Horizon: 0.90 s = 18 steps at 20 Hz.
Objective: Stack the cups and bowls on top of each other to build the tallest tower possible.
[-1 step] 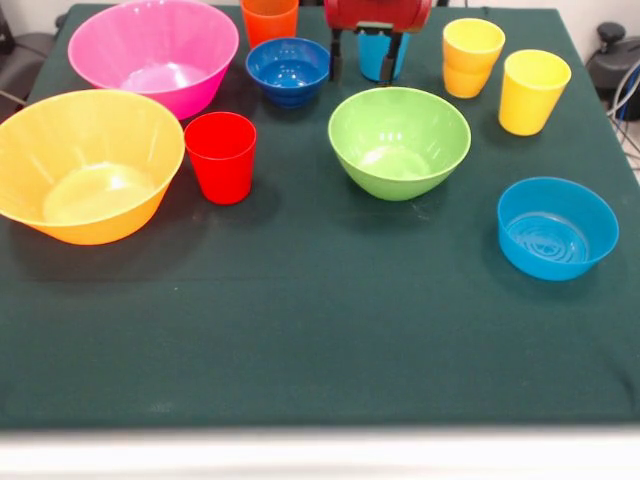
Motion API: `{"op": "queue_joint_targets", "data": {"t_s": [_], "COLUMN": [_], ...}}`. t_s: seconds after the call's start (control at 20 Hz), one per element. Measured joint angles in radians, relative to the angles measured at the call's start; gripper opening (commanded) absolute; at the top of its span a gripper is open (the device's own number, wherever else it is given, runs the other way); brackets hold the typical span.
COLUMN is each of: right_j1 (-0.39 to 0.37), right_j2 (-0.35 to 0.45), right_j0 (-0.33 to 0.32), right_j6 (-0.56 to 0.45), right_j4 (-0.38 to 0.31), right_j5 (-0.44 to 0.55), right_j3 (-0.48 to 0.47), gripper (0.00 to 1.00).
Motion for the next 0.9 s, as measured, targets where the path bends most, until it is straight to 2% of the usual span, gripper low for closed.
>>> {"op": "queue_joint_targets", "data": {"t_s": [0.9], "right_j1": [0.107], "right_j2": [-0.009], "right_j0": [0.000], "right_j6": [0.000], "right_j4": [0.000], "right_j5": [0.000], "right_j3": [-0.093], "gripper": [1.00]}}
